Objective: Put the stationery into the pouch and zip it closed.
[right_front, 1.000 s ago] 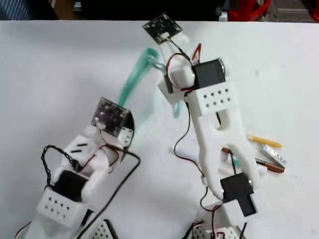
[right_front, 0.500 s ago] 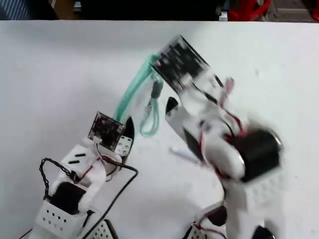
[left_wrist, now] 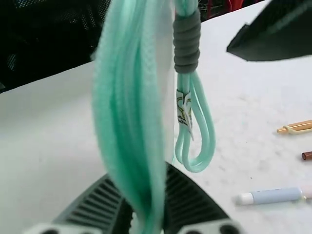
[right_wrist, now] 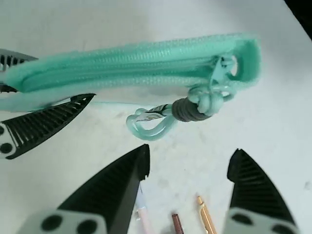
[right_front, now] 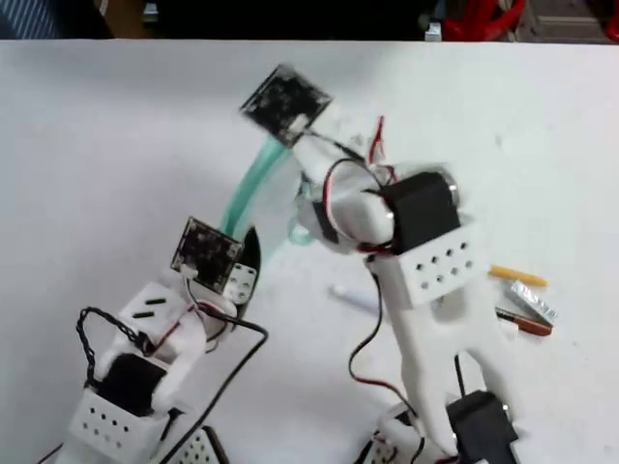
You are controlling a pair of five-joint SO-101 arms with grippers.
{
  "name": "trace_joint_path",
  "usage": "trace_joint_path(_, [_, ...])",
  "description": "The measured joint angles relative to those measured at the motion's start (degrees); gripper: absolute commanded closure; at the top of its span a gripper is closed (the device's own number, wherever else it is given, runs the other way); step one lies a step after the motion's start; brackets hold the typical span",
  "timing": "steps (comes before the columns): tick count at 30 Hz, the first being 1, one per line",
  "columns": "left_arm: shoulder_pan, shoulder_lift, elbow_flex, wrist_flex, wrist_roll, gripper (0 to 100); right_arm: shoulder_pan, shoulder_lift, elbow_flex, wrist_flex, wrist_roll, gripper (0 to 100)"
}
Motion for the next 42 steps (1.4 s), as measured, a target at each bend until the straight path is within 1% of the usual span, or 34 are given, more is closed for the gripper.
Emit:
trace_joint_path(6, [0.0, 0.0, 0.0, 0.0, 0.0, 98, -0.5, -7.9, 17.7, -13.5, 0.8, 74.2])
trace_joint_path(12, [0.0, -0.1, 0.0, 0.0, 0.0, 98, -1.3, -22.8, 39.5, -33.9, 0.9, 74.4])
trace_joint_path(16, [0.0, -0.1, 0.0, 0.0, 0.0, 98, -0.2, -25.6, 44.8, -41.5, -1.0, 74.4])
trace_joint_path(19, [0.0, -0.1, 0.0, 0.0, 0.0, 98, 0.6, -26.0, 45.3, -43.7, -1.8, 74.4])
trace_joint_path(25, [0.0, -0.1, 0.0, 0.0, 0.0, 98, -1.3, -25.9, 45.3, -49.0, -2.3, 74.8])
trace_joint_path(28, [-0.4, -0.1, 0.0, 0.0, 0.0, 98, -1.1, -22.2, 45.2, -52.2, -3.5, 79.2])
trace_joint_path(31, [-0.4, -0.1, 0.0, 0.0, 0.0, 98, 0.1, -17.6, 44.2, -53.4, -3.6, 87.4])
trace_joint_path(34, [-0.4, -0.1, 0.0, 0.0, 0.0, 98, 0.1, -16.0, 42.8, -53.5, -0.3, 98.0])
trace_joint_path(38, [-0.4, -0.1, 0.0, 0.0, 0.0, 98, -0.3, -17.1, 42.6, -53.5, 4.0, 98.1])
trace_joint_path(42, [-0.4, -0.1, 0.0, 0.0, 0.0, 98, -2.5, -21.9, 42.6, -49.6, 5.0, 98.0])
